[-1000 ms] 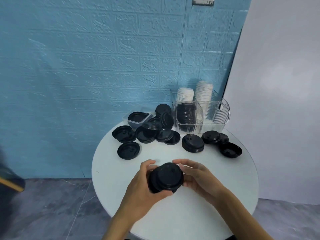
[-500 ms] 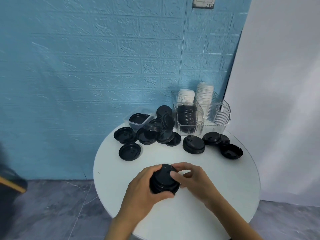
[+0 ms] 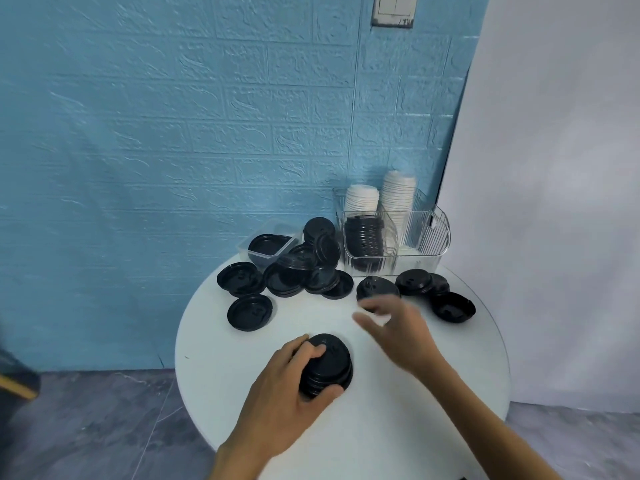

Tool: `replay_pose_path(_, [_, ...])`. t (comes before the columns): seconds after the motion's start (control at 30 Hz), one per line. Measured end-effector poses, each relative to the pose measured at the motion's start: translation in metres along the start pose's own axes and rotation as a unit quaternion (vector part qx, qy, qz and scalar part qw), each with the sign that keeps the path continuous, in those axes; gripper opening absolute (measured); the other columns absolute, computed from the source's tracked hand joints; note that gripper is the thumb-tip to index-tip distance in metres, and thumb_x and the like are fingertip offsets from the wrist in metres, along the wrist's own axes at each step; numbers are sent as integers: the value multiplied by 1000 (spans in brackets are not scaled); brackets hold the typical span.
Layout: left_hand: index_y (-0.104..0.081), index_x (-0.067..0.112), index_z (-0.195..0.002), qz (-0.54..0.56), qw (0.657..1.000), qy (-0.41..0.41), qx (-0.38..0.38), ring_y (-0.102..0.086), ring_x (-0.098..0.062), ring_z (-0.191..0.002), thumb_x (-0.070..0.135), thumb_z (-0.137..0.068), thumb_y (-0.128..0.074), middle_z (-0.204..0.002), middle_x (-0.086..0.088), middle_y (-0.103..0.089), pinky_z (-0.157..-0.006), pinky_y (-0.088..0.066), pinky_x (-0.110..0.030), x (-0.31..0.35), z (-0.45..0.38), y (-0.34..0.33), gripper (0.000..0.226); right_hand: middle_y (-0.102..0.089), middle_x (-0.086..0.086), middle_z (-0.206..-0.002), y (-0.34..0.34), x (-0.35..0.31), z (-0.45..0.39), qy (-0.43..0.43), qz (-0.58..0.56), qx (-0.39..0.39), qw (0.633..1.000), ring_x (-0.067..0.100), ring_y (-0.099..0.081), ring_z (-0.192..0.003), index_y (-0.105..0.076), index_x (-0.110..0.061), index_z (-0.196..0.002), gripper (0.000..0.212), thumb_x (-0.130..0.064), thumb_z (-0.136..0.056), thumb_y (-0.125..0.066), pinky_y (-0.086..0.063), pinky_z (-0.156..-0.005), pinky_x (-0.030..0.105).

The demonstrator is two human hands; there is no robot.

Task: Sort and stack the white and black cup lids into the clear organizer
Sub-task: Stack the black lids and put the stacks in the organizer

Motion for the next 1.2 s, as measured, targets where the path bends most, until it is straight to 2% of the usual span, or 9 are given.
replay_pose_path(0.07, [-44,52,-130,2,1000,3,-4,-35,15,-134,81,-68,-66,-143,41,-36,-107,-38,-16,1,0,0,72,-62,-8,-123,13,9,-22,4,48,42,998,14,-56,-110,-67,-30,-123,39,-46,-88,-72,-46,-99,32])
replay_pose_path(0.13, [-42,55,-125,10,1000,10,-6,-42,17,-126,76,-64,-74,-137,44,-39,-101,-40,-11,1,-1,0,72,-54,-4,-135,9,23,-38,-24,83,9,996,22,-50,-120,-60,-30,-134,53,-51,-87,-71,-41,-104,34])
replay_pose_path(0.33, [-40,59,-124,12,1000,-11,7,-46,13,-125,65,-64,-78,-138,46,-37,-98,-38,-6,0,-4,3,71,-48,-2,-141,-13,45,-54,-35,148,-25,988,27,-46,-126,-55,-33,-140,61,-51,-84,-70,-39,-108,38])
replay_pose_path(0.53, [-43,56,-126,4,1000,-16,20,-49,16,-120,59,-62,-80,-137,46,-41,-93,-36,2,-1,-7,5,74,-52,-5,-136,-17,49,-45,-34,84,-14,996,24,-51,-122,-62,-33,-132,55,-40,-80,-76,-44,-102,34])
replay_pose_path(0.77, [-46,57,-125,10,999,-1,45,-50,19,-117,57,-59,-81,-134,42,-46,-91,-36,3,0,-4,13,74,-55,-16,-123,-20,28,-9,25,28,-42,998,11,-55,-115,-68,-37,-120,51,-44,-72,-84,-44,-102,27])
replay_pose_path(0.93, [-46,57,-124,3,999,16,50,-48,21,-114,61,-59,-79,-133,45,-45,-88,-37,1,-3,4,18,73,-47,-23,-136,-27,18,21,44,20,-76,996,1,-55,-116,-63,-45,-115,50,-53,-68,-80,-41,-99,20])
replay_pose_path(1.0, [-45,57,-123,10,999,20,49,-49,19,-114,62,-59,-78,-131,46,-45,-88,-37,1,-4,6,17,73,-52,-28,-132,-24,14,28,50,14,-62,997,-2,-58,-112,-62,-45,-113,52,-56,-64,-77,-45,-97,21])
replay_pose_path(1.1, [-48,56,-118,23,998,21,47,-53,10,-116,60,-59,-79,-127,42,-51,-94,-40,-7,-5,6,14,67,-63,-31,-118,-11,7,34,35,-90,-15,995,-3,-64,-105,-66,-45,-107,49,-48,-60,-80,-54,-92,25])
replay_pose_path(1.2, [-48,56,-117,35,998,28,46,-56,2,-115,60,-59,-80,-125,35,-55,-99,-47,-23,-8,6,13,66,-67,-25,-120,0,-3,36,28,-192,10,981,4,-68,-106,-70,-44,-105,47,-37,-62,-87,-55,-93,24])
Point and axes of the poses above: each hand's wrist, its own z-axis away from the middle knuckle, its own y-axis out of the back of the hand, x = y × z, the point moved 8 cm from there along -z, towards the middle knuckle
